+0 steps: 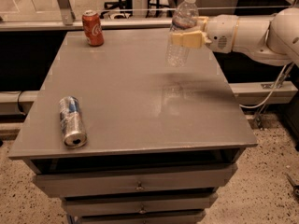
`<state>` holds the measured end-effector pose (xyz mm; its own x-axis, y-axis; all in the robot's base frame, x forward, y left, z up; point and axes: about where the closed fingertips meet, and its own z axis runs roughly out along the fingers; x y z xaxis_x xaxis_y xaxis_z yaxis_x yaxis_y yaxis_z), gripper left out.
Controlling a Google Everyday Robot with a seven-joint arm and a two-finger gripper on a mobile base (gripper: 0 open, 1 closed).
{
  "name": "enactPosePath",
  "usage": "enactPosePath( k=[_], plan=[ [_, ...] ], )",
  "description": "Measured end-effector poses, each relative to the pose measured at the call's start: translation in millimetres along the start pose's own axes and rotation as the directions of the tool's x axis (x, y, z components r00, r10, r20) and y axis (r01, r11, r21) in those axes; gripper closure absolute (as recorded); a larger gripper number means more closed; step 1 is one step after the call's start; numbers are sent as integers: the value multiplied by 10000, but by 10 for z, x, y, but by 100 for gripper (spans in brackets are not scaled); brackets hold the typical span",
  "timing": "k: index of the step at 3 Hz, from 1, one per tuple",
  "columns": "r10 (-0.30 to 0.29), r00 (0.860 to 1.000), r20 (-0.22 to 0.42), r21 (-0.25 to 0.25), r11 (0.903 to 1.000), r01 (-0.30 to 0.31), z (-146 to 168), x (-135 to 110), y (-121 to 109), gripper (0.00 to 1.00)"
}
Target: Move water bottle near redbull can
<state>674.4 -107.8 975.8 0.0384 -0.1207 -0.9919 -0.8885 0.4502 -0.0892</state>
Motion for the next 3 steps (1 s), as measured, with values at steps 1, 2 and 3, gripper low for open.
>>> enactPosePath(
  k=[1, 2, 3],
  plan=[
    [-1, 10000, -5, -2, 10000, 1, 1, 1, 0, 100],
    [45, 10000, -2, -730, 9973, -45, 297, 55, 376, 100],
    [-3, 10000, -61, -1996, 9799, -9, 806, 127, 1040, 100]
  ],
)
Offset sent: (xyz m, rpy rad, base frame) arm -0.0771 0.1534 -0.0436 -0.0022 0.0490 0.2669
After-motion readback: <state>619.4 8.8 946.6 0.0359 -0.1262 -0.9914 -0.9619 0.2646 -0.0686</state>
